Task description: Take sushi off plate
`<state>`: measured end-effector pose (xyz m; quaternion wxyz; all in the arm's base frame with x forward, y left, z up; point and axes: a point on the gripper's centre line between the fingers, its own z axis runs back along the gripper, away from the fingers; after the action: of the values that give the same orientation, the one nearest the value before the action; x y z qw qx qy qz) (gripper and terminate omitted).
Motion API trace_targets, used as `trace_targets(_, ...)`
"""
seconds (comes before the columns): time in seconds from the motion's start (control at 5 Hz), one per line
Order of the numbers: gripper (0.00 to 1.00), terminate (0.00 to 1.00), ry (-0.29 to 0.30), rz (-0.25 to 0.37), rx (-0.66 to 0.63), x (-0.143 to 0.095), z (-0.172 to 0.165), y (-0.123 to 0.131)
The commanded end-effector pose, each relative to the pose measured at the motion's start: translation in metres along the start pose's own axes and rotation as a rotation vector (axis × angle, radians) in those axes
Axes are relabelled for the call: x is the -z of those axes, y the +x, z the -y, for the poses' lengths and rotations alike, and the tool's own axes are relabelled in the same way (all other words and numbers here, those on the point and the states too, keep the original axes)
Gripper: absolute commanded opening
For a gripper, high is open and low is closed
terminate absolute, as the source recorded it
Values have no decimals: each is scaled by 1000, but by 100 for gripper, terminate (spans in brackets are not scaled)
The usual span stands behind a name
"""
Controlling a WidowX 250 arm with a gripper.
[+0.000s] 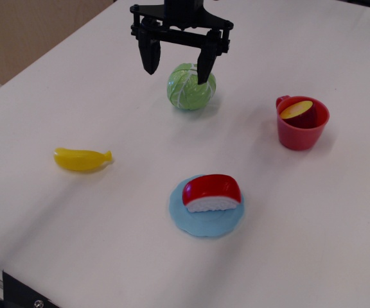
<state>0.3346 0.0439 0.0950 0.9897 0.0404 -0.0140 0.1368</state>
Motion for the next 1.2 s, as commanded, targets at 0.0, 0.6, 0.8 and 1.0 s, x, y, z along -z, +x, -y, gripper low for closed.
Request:
trace_targets(0.0, 100, 0, 0, 0, 0, 0, 0, 0)
trace_targets(0.6, 100, 0, -36, 2, 727, 3, 10, -39)
trace_targets(0.8, 100, 0, 20, 0, 900, 14, 14, -56)
trace_targets(1.0, 100, 0, -6, -3, 970, 9, 22, -74)
